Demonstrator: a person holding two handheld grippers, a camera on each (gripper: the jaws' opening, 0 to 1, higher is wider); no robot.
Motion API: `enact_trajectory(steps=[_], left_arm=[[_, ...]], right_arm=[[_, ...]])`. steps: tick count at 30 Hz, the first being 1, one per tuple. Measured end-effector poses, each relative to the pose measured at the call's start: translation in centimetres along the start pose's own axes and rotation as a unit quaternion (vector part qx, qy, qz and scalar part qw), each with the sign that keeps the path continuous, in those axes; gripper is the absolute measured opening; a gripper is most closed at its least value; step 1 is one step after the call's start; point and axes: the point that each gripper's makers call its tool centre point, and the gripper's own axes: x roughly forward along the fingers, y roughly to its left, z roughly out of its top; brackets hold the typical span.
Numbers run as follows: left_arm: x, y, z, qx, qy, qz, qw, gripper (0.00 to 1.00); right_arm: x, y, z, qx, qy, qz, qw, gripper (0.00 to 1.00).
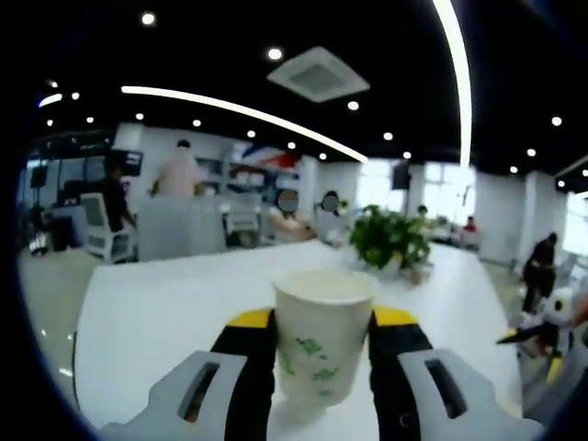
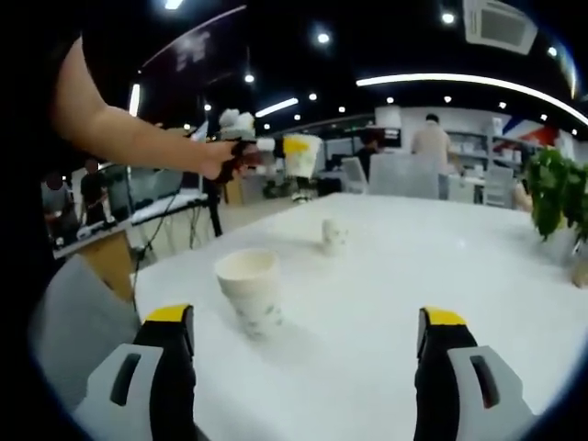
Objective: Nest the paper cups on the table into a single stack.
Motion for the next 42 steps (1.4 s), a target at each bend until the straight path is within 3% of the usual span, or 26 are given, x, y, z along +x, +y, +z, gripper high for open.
enact_trajectory(steps=[13,36,42], left_arm=[[-0.9,-2.8,0.1,0.012,-0.015,-0.009,0.9998,0.39],[-2.1,-6.9,0.2,0.027,-0.049,0.017,0.9983,0.38],[-2.6,-8.5,0.5,0.029,-0.059,0.011,0.9978,0.38]], right_arm=[[-0.1,0.1,0.0,0.002,-0.001,0.002,1.0,0.99],[-0.3,0.3,0.0,-0.008,-0.003,0.001,1.0,1.0],[-0.3,0.4,0.0,-0.01,-0.005,0.003,0.9999,1.0]])
